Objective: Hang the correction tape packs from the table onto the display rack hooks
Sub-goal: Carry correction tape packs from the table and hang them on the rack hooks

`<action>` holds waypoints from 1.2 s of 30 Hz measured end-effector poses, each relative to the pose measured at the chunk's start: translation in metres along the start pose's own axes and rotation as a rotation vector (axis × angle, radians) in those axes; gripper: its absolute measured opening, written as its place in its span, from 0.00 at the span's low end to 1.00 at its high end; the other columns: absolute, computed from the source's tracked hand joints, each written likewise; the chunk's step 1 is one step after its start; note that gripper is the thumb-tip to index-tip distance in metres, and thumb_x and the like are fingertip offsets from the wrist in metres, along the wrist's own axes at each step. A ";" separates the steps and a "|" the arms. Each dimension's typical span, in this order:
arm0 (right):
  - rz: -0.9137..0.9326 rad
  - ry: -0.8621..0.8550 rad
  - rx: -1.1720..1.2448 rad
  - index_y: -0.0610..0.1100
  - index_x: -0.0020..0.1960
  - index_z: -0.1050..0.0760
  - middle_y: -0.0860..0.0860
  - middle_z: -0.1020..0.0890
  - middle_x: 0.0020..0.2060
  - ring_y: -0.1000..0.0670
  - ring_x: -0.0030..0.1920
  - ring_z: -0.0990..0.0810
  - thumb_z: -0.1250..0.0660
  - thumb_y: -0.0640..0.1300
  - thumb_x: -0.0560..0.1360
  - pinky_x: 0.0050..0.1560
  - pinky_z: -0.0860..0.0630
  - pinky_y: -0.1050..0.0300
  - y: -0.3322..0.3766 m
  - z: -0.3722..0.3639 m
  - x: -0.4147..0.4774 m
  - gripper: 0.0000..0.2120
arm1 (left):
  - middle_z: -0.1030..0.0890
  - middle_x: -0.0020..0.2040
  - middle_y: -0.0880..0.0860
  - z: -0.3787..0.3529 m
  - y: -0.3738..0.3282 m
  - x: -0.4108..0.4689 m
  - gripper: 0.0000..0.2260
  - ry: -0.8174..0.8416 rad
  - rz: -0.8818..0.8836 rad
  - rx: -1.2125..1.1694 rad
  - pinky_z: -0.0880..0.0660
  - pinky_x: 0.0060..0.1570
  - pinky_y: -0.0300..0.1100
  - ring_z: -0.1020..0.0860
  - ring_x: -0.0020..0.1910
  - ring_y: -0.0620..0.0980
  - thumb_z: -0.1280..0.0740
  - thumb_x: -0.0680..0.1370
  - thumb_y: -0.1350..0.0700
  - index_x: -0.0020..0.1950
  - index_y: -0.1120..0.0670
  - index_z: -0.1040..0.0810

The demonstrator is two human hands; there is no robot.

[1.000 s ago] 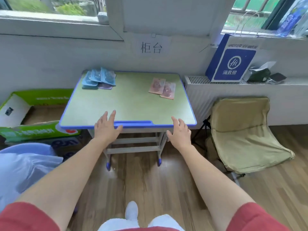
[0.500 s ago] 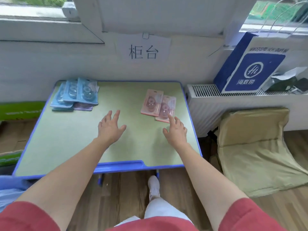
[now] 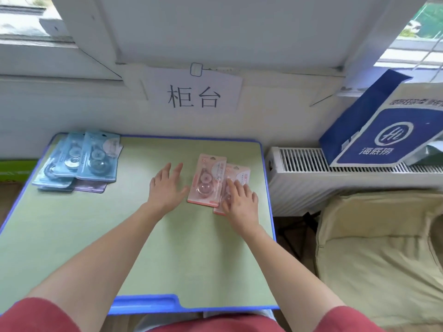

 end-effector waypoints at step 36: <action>-0.218 0.060 -0.029 0.47 0.75 0.44 0.43 0.42 0.73 0.40 0.69 0.39 0.35 0.52 0.76 0.66 0.36 0.45 -0.056 0.016 0.013 0.32 | 0.55 0.79 0.54 -0.063 -0.070 0.003 0.27 -0.011 -0.047 -0.057 0.50 0.74 0.49 0.52 0.75 0.64 0.36 0.78 0.49 0.76 0.43 0.40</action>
Point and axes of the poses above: each hand's wrist, its own x-axis towards the middle knuckle, its own z-axis out of the back of the hand, y = z × x, the point moved 4 cm from there along x, towards the middle knuckle
